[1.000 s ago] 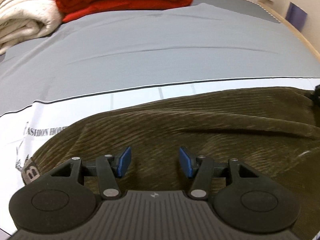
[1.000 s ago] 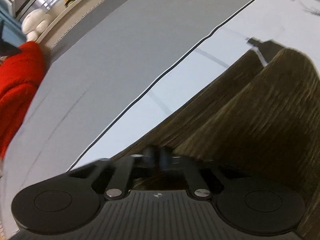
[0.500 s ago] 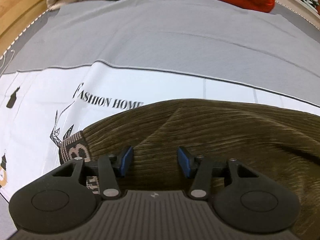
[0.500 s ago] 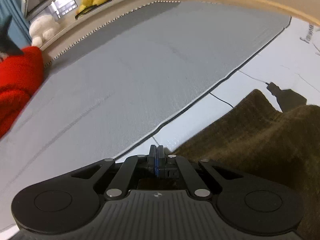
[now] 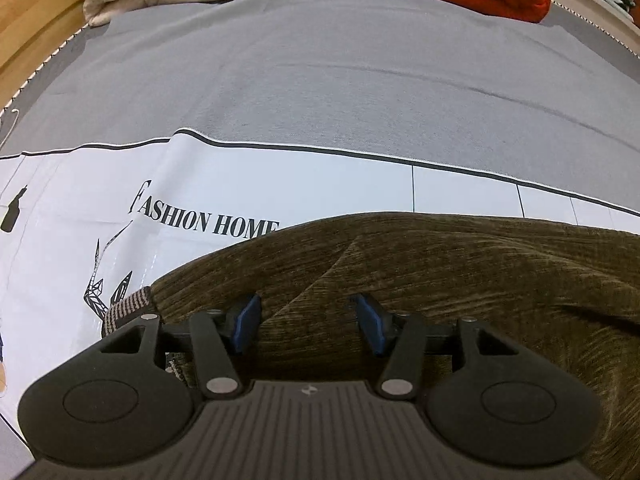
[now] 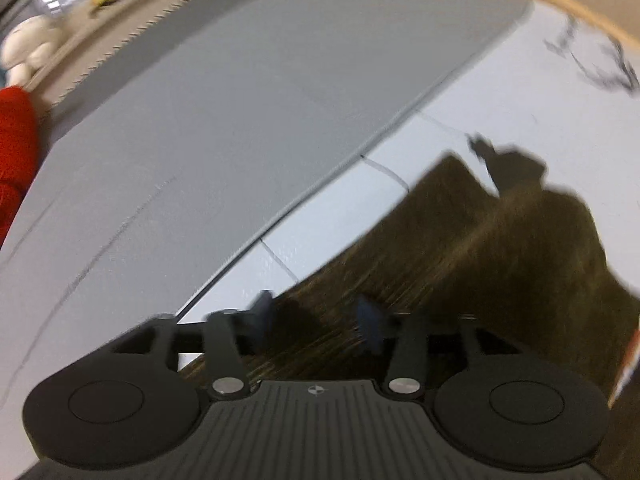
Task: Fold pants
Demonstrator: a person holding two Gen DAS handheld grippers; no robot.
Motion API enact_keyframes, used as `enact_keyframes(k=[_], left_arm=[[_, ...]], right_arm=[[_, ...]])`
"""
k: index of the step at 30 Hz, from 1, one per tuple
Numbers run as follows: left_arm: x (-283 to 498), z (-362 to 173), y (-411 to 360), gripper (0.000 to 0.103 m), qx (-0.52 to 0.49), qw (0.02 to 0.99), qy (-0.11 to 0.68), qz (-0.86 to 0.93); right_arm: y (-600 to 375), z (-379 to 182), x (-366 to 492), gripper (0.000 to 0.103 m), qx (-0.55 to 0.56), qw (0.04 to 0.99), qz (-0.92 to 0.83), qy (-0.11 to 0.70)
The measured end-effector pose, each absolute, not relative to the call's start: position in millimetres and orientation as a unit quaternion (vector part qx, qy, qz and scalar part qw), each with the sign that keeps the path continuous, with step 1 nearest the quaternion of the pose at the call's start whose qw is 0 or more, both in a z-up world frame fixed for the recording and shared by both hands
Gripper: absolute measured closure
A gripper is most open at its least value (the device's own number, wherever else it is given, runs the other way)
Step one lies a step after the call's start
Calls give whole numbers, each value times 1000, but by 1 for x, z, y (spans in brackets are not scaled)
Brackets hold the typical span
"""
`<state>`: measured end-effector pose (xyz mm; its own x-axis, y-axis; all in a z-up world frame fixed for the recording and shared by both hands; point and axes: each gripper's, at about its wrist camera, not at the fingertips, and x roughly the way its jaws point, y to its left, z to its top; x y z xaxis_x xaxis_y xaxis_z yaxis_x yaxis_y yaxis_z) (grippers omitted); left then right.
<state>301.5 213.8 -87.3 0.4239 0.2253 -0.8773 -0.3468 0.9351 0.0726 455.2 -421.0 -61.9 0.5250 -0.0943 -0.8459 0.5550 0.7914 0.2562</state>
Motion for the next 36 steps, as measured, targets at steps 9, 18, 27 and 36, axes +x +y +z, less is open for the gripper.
enact_keyframes(k=[9, 18, 27, 36], left_arm=[[301, -92, 219, 42, -67, 845, 504, 164], [304, -95, 217, 39, -53, 855, 493, 156], [304, -97, 217, 38, -30, 874, 467, 132], [299, -94, 223, 34, -25, 862, 481, 156]], right_arm=[[-401, -73, 487, 45, 235, 803, -311, 450], [-388, -68, 484, 97, 163, 835, -380, 364], [-416, -46, 499, 91, 182, 901, -243, 309], [-392, -30, 377, 68, 108, 930, -170, 306]])
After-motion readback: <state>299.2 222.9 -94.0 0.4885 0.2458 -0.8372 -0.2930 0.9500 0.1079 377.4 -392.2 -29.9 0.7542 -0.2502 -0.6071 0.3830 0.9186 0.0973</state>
